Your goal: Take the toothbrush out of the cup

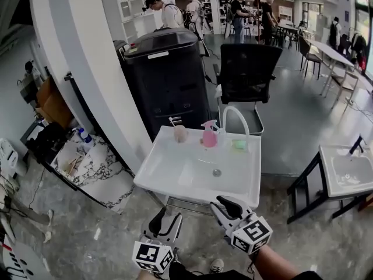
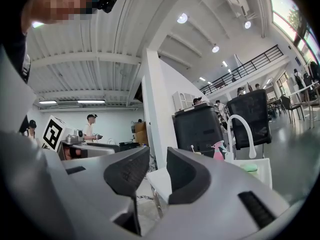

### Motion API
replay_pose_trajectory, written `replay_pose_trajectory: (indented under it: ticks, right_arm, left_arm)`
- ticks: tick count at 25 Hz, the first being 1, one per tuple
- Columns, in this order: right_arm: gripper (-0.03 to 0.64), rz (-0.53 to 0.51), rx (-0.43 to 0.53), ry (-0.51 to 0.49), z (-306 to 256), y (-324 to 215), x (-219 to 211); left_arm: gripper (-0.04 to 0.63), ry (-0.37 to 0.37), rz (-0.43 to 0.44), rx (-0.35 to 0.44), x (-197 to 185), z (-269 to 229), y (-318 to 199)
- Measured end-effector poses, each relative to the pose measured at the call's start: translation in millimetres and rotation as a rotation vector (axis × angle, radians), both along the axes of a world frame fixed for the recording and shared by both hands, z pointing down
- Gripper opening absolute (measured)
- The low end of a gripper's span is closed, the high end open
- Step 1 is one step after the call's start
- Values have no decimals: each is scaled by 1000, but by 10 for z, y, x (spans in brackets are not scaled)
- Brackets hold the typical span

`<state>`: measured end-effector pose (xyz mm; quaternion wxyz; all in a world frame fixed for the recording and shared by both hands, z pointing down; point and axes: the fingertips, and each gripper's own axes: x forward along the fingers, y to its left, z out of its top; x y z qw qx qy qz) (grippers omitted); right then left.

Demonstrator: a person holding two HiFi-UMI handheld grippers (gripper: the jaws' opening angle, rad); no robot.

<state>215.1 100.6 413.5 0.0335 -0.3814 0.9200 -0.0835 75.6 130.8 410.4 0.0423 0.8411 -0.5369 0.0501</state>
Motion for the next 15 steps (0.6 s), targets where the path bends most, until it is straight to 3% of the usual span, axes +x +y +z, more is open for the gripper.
replay_pose_trajectory:
  ticks: [7,15]
  right_arm:
    - [124,34,0,24,13,-198,-91]
    - [124,80,-2,47,31,-456,-548]
  left_arm:
    - [215,10,17,4,-179,33,-175]
    - [216,24,68,1,-652,71,-440]
